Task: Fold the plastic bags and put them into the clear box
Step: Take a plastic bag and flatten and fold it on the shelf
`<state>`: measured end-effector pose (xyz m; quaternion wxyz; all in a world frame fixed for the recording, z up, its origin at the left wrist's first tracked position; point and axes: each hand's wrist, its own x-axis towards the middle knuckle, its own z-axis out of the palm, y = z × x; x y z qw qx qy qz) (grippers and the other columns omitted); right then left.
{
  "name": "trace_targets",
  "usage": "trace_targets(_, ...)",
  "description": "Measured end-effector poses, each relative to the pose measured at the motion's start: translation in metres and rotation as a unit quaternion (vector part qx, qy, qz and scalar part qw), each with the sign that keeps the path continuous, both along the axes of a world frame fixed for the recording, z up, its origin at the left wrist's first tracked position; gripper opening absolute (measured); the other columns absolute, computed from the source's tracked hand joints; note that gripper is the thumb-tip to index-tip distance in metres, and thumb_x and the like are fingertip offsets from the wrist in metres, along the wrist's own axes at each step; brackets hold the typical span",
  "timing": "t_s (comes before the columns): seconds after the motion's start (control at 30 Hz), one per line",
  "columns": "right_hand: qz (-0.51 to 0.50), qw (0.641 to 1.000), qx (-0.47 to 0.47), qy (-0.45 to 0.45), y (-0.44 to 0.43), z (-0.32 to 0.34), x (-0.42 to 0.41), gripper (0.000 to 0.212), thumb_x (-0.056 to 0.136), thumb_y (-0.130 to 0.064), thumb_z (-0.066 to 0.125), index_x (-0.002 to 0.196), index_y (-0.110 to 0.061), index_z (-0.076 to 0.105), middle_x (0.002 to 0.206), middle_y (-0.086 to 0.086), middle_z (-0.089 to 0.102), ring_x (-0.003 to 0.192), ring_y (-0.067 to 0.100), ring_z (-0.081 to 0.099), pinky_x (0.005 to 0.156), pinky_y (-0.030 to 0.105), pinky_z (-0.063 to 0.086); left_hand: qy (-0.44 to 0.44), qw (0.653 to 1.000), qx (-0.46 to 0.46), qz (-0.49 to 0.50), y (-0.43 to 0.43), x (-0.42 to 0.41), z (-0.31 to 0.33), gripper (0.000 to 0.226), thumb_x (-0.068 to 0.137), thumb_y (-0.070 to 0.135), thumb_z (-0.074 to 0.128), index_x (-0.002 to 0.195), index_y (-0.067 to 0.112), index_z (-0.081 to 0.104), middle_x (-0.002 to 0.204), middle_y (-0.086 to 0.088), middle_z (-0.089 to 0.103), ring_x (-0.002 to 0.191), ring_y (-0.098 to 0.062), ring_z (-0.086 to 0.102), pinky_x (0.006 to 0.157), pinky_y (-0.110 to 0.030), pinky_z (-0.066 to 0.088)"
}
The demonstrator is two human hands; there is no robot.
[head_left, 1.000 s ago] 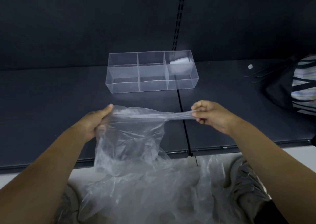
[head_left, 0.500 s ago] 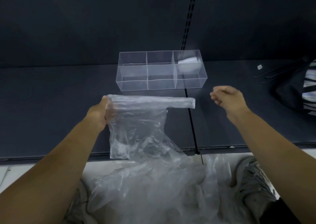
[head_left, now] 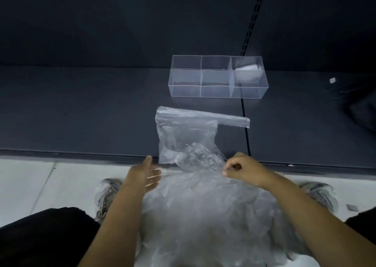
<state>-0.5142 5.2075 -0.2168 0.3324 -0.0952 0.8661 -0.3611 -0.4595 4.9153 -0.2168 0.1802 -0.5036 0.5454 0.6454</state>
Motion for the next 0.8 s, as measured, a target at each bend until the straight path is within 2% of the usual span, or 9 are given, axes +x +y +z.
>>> trace_targets(0.07, -0.027, 0.999, -0.025, 0.002, 0.003, 0.004, -0.002, 0.025, 0.087, -0.027, 0.069, 0.077, -0.005, 0.066, 0.088, 0.0, 0.049, 0.071, 0.008, 0.049, 0.063, 0.005, 0.038, 0.004, 0.992, 0.123, 0.011, 0.004, 0.002, -0.003, 0.053, 0.094, 0.05, 0.048, 0.1, -0.001, 0.058, 0.096, -0.013, 0.067, 0.086, -0.025, 0.063, 0.076, -0.036, 0.051)
trace_targets(0.13, -0.05, 0.998, -0.043, -0.012, 0.008, 0.009, -0.006, 0.035, 0.09, -0.03, 0.065, 0.071, -0.001, 0.055, 0.085, 0.006, 0.045, 0.069, 0.012, 0.046, 0.067, 0.014, 0.039, 0.016, 0.978, 0.205, 0.031, 0.006, 0.0, -0.006, 0.057, 0.091, 0.053, 0.049, 0.101, -0.002, 0.06, 0.097, -0.009, 0.07, 0.09, -0.02, 0.064, 0.074, -0.032, 0.052)
trace_targets(0.2, -0.06, 0.997, -0.047, -0.033, 0.015, 0.011, -0.01, 0.037, 0.091, -0.035, 0.062, 0.071, -0.007, 0.049, 0.085, 0.006, 0.042, 0.074, 0.014, 0.045, 0.073, 0.025, 0.039, 0.019, 0.972, 0.233, 0.038, 0.006, -0.002, -0.008, 0.052, 0.088, 0.052, 0.056, 0.098, 0.001, 0.066, 0.087, -0.002, 0.074, 0.081, -0.015, 0.066, 0.06, -0.027, 0.056)
trace_targets(0.3, -0.054, 0.997, -0.038, -0.051, 0.025, 0.014, -0.015, 0.037, 0.091, -0.042, 0.06, 0.068, -0.016, 0.044, 0.078, 0.003, 0.039, 0.072, 0.014, 0.042, 0.072, 0.028, 0.036, 0.024, 0.964, 0.263, 0.041, 0.01, -0.007, -0.005, 0.034, 0.076, 0.039, 0.072, 0.08, 0.005, 0.072, 0.072, 0.001, 0.07, 0.058, -0.011, 0.065, 0.051, -0.02, 0.053)
trace_targets(0.37, -0.064, 0.995, -0.039, -0.062, 0.031, 0.015, -0.018, 0.037, 0.09, -0.043, 0.06, 0.066, -0.019, 0.047, 0.068, -0.005, 0.042, 0.065, 0.008, 0.044, 0.07, 0.024, 0.037, 0.028, 0.964, 0.26, 0.035, 0.014, -0.011, 0.0, 0.02, 0.076, 0.028, 0.074, 0.076, 0.009, 0.067, 0.063, 0.002, 0.065, 0.054, -0.009, 0.061, 0.049, -0.018, 0.051)
trace_targets(0.47, -0.124, 0.988, -0.054, -0.077, 0.043, 0.016, -0.025, 0.034, 0.09, -0.038, 0.061, 0.064, -0.018, 0.053, 0.061, -0.013, 0.049, 0.059, 0.0, 0.051, 0.074, 0.02, 0.043, 0.043, 0.97, 0.226, 0.081, 0.019, -0.015, 0.002, 0.015, 0.087, 0.018, 0.068, 0.078, 0.007, 0.063, 0.057, -0.001, 0.063, 0.062, -0.011, 0.057, 0.05, -0.019, 0.054)
trace_targets(0.6, -0.184, 0.98, -0.049, -0.058, 0.062, 0.02, -0.032, 0.039, 0.091, -0.037, 0.062, 0.066, -0.009, 0.05, 0.064, 0.007, 0.05, 0.064, 0.017, 0.049, 0.072, 0.028, 0.043, 0.071, 0.976, 0.164, 0.123, 0.018, -0.015, 0.0, 0.02, 0.095, 0.011, 0.056, 0.079, 0.0, 0.057, 0.054, -0.007, 0.066, 0.071, -0.018, 0.059, 0.05, -0.024, 0.056)
trace_targets(0.7, -0.248, 0.963, -0.071, -0.078, 0.069, 0.02, -0.03, 0.033, 0.088, -0.03, 0.066, 0.065, -0.01, 0.056, 0.064, 0.003, 0.059, 0.058, 0.011, 0.057, 0.064, 0.024, 0.049, 0.075, 0.982, 0.133, 0.112, 0.02, -0.012, -0.002, 0.02, 0.097, 0.011, 0.052, 0.082, -0.002, 0.055, 0.074, -0.014, 0.068, 0.076, -0.023, 0.063, 0.069, -0.032, 0.058)
trace_targets(0.8, -0.33, 0.933, -0.102, -0.099, 0.07, 0.017, -0.023, 0.025, 0.089, -0.032, 0.064, 0.081, -0.009, 0.061, 0.078, 0.007, 0.064, 0.067, 0.017, 0.064, 0.064, 0.025, 0.053, 0.062, 0.989, 0.112, 0.08, 0.022, -0.009, -0.006, 0.015, 0.096, 0.009, 0.054, 0.084, 0.0, 0.056, 0.082, -0.015, 0.068, 0.077, -0.023, 0.064, 0.083, -0.035, 0.053)
